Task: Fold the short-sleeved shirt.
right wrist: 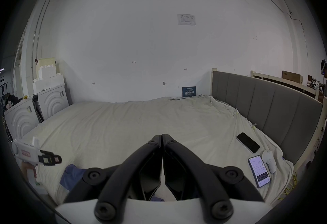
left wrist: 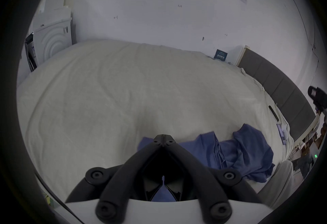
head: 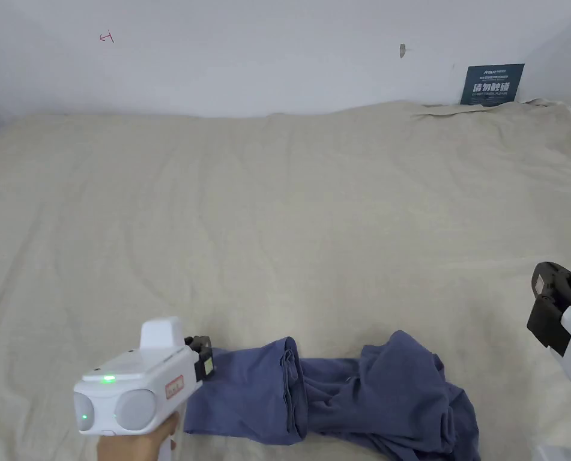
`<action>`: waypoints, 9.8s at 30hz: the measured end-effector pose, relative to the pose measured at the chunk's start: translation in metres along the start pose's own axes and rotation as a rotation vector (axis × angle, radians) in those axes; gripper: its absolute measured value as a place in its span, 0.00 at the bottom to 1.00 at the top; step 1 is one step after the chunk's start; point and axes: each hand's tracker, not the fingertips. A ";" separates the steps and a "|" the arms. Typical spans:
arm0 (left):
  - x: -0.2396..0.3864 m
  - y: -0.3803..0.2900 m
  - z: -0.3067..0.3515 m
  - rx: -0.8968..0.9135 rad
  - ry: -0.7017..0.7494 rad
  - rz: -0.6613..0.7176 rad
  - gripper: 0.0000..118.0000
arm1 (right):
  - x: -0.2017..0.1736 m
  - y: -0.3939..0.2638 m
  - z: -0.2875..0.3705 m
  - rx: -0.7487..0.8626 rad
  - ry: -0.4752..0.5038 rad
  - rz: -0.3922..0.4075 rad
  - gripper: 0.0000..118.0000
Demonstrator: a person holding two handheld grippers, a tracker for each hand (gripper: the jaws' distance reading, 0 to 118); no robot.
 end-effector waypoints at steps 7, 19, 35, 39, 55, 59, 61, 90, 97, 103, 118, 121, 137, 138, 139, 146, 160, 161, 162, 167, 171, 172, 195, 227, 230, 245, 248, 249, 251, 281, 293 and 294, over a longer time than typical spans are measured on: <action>0.033 -0.037 -0.038 -0.080 -0.001 -0.029 0.00 | 0.007 -0.001 0.002 -0.007 -0.013 -0.004 0.00; 0.101 -0.059 -0.063 -0.164 -0.031 -0.147 0.00 | 0.024 -0.004 0.007 -0.020 -0.052 -0.016 0.00; 0.127 -0.042 -0.018 -0.038 -0.092 -0.386 0.00 | 0.028 -0.006 0.010 -0.028 -0.063 -0.031 0.00; 0.082 -0.002 0.004 -0.047 -0.141 -0.262 0.00 | 0.027 -0.004 0.009 -0.024 -0.062 -0.029 0.00; -0.087 0.050 -0.019 -0.314 -0.308 0.211 0.47 | 0.008 -0.003 0.000 -0.042 -0.034 -0.006 0.00; -0.090 0.035 -0.043 -0.393 -0.319 0.218 0.87 | 0.008 -0.005 -0.004 -0.062 -0.038 -0.002 0.00; -0.085 0.026 -0.049 -0.425 -0.299 0.212 0.87 | 0.008 -0.005 -0.004 -0.070 -0.040 -0.006 0.00; -0.062 0.040 -0.044 -0.411 -0.294 0.077 0.09 | 0.014 -0.005 -0.004 -0.080 -0.043 -0.017 0.00; -0.100 0.060 0.006 -0.392 -0.230 0.090 0.09 | 0.015 -0.001 -0.004 -0.061 -0.034 -0.019 0.00; -0.151 0.063 0.021 -0.399 -0.092 0.138 0.09 | 0.011 -0.001 -0.005 -0.054 -0.019 -0.022 0.00; 0.023 0.084 0.007 -0.484 -0.288 0.007 0.09 | 0.022 -0.003 0.005 -0.049 -0.022 -0.031 0.00; 0.060 0.078 -0.012 -0.512 -0.307 -0.020 0.09 | 0.025 -0.003 0.008 -0.050 -0.028 -0.032 0.00; 0.163 0.020 -0.079 -0.637 -0.309 -0.183 0.25 | 0.033 -0.010 0.013 -0.063 -0.048 -0.038 0.00; 0.164 0.020 -0.078 -0.641 -0.312 -0.175 0.37 | 0.033 -0.010 0.013 -0.066 -0.049 -0.038 0.00; 0.164 0.022 -0.074 -0.638 -0.340 -0.162 0.60 | 0.033 -0.010 0.013 -0.069 -0.050 -0.038 0.00; 0.153 0.048 -0.023 -0.433 -0.445 -0.153 1.00 | 0.031 -0.006 0.013 -0.065 -0.049 -0.036 0.00; 0.053 0.025 -0.002 -0.041 -0.163 -0.120 0.01 | 0.022 -0.002 0.011 -0.051 -0.029 -0.033 0.00; 0.050 0.020 -0.005 -0.032 -0.148 -0.100 0.00 | 0.022 -0.002 0.011 -0.051 -0.028 -0.034 0.00; 0.051 0.011 -0.009 -0.036 -0.150 -0.114 0.00 | 0.022 -0.002 0.011 -0.052 -0.026 -0.035 0.00; 0.070 -0.029 -0.017 -0.036 -0.144 -0.198 0.00 | 0.022 -0.004 0.011 -0.060 -0.025 -0.034 0.00; 0.098 -0.049 -0.026 -0.065 -0.181 -0.236 0.00 | 0.023 -0.004 0.012 -0.062 -0.030 -0.038 0.00; 0.105 -0.053 -0.030 -0.083 -0.189 -0.252 0.00 | 0.023 -0.005 0.013 -0.062 -0.032 -0.038 0.00; 0.207 -0.089 -0.028 -0.120 -0.365 -0.391 0.00 | 0.045 -0.002 0.026 -0.045 -0.082 -0.050 0.00; 0.065 0.065 0.087 0.557 0.021 -0.238 0.00 | -0.025 0.018 0.017 0.148 0.019 0.007 0.00; 0.048 0.059 0.087 0.570 0.073 -0.211 0.00 | -0.034 0.015 0.016 0.167 0.023 0.020 0.00; 0.031 0.045 0.089 0.550 0.109 -0.175 0.00 | -0.040 0.003 0.023 0.174 0.002 0.042 0.00; 0.033 0.045 0.089 0.547 0.104 -0.178 0.00 | -0.054 0.008 0.015 0.171 -0.020 0.045 0.00; 0.034 0.045 0.089 0.546 0.099 -0.176 0.00 | -0.056 0.006 0.013 0.167 -0.023 0.042 0.00; 0.035 0.045 0.089 0.542 0.093 -0.172 0.00 | -0.059 0.000 0.009 0.136 -0.029 0.037 0.00; -0.009 0.013 0.048 0.115 -0.130 0.044 0.00 | -0.157 -0.213 -0.081 -0.450 0.029 0.077 0.00; -0.020 0.005 -0.052 -0.445 -0.407 0.189 0.81 | -0.159 -0.194 -0.072 -0.463 0.052 0.066 0.00; -0.020 0.005 -0.060 -0.466 -0.411 0.194 0.82 | -0.155 -0.197 -0.074 -0.463 0.054 0.066 0.00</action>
